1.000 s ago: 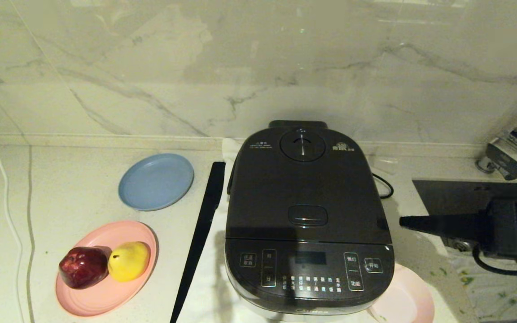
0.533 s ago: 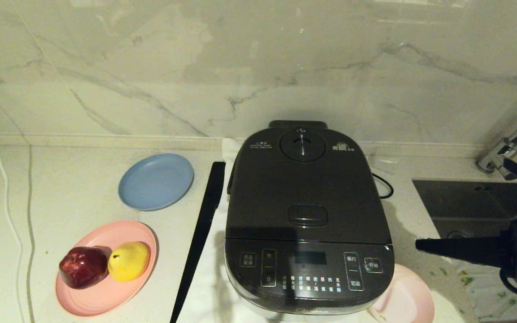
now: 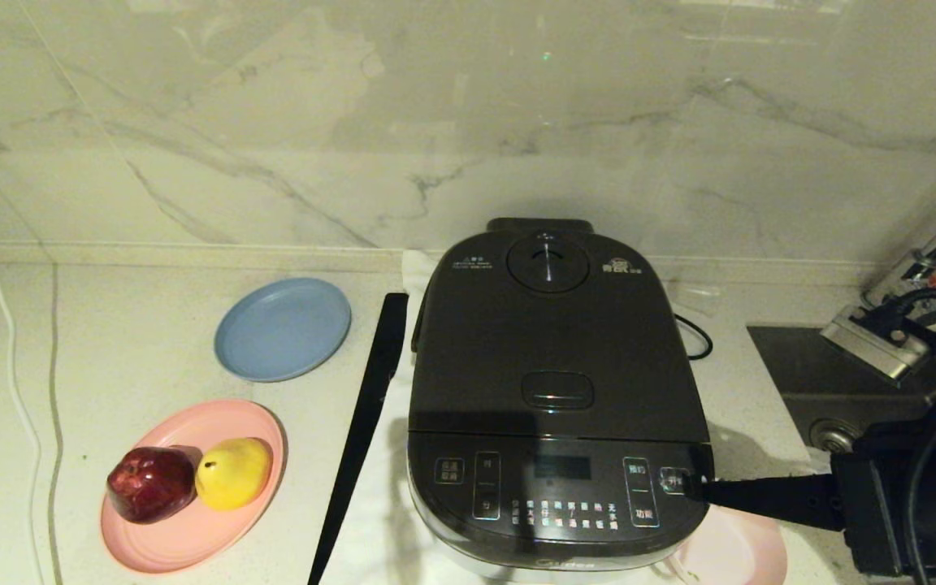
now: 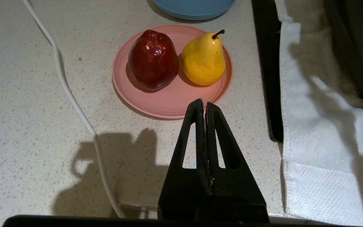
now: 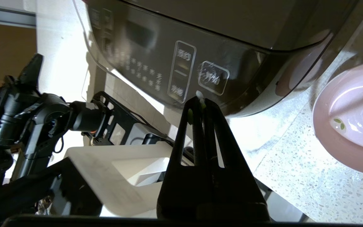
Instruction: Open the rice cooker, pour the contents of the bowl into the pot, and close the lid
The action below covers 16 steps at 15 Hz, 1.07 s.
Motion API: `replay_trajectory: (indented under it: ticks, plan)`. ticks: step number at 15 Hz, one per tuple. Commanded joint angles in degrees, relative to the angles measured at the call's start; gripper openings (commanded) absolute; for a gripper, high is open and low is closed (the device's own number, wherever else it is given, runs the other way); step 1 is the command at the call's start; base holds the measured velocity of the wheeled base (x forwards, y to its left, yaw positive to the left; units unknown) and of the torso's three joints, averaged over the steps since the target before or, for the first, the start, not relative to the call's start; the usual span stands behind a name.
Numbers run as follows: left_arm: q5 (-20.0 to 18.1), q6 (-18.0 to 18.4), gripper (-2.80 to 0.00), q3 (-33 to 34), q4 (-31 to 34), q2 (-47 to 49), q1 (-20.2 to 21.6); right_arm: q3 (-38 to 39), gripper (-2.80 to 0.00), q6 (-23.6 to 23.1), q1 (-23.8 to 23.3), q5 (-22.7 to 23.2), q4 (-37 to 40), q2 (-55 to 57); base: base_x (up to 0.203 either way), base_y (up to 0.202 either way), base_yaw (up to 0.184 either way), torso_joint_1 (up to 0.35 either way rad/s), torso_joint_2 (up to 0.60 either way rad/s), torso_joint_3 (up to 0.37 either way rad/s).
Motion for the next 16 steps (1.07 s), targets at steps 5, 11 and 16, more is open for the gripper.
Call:
replay_trajectory:
  ticks: [5,11,16]
  plan:
    - [0.02,0.01,-2.80,0.01,0.02,-0.06,0.01,-3.08,-2.80,0.16,0.14,0.05,0.05,4.71,0.000,0.000,0.000,0.000,0.00,0.000]
    - [0.02,0.01,-2.80,0.01,0.02,-0.06,0.01,-3.85,-2.80,0.33,0.75,0.17,0.23,6.20,0.000,0.000,0.000,0.000,0.00,0.000]
    - [0.02,0.01,-2.80,0.01,0.02,-0.06,0.01,-4.19,-2.80,0.33,1.37,0.08,0.14,7.75,0.000,0.000,0.000,0.000,0.00,0.000]
